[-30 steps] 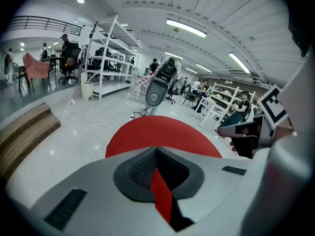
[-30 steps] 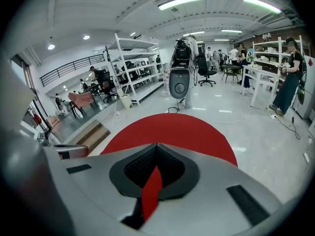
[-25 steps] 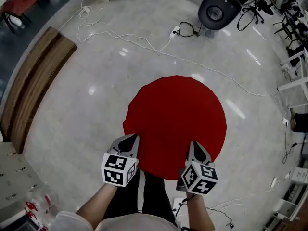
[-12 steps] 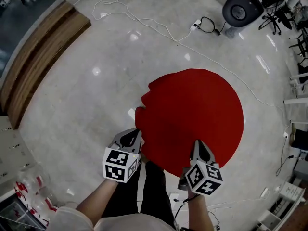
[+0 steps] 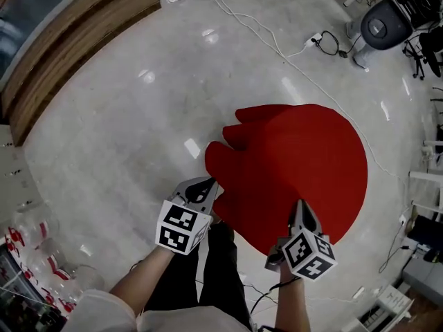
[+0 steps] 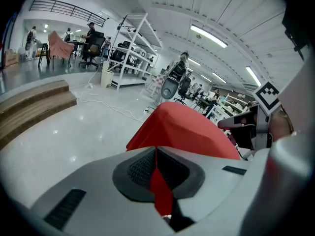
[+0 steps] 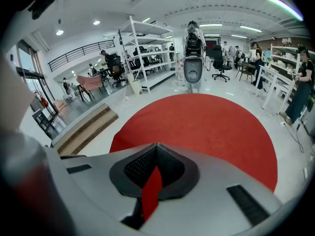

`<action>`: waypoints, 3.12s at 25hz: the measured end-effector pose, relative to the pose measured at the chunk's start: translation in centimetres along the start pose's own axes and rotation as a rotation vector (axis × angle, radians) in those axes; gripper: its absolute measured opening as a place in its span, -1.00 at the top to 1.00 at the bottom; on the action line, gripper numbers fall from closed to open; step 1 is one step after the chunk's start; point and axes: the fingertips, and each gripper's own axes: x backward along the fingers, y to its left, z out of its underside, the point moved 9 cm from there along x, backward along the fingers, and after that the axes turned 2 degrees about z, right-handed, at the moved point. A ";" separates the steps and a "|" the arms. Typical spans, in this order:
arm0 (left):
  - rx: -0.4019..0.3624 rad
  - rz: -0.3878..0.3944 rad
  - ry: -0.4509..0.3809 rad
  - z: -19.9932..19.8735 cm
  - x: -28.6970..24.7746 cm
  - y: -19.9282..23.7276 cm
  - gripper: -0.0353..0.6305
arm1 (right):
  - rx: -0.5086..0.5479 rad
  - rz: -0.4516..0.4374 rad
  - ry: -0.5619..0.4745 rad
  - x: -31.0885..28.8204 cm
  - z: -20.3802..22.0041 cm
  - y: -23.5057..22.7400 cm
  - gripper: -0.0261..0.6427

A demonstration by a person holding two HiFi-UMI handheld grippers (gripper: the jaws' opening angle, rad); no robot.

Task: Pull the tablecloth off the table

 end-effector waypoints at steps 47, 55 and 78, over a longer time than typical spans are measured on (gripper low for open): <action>-0.666 0.666 0.153 2.1 -11.5 0.4 0.14 | -0.114 -0.023 0.008 -3.8 0.0 -0.3 0.85; -0.464 0.619 0.204 2.1 -9.5 1.7 0.83 | -0.132 -0.051 0.005 -3.5 0.4 0.5 0.85; -0.256 0.251 0.225 -1.7 -2.2 -1.2 0.84 | -0.138 -0.053 0.034 2.2 1.3 -0.9 0.85</action>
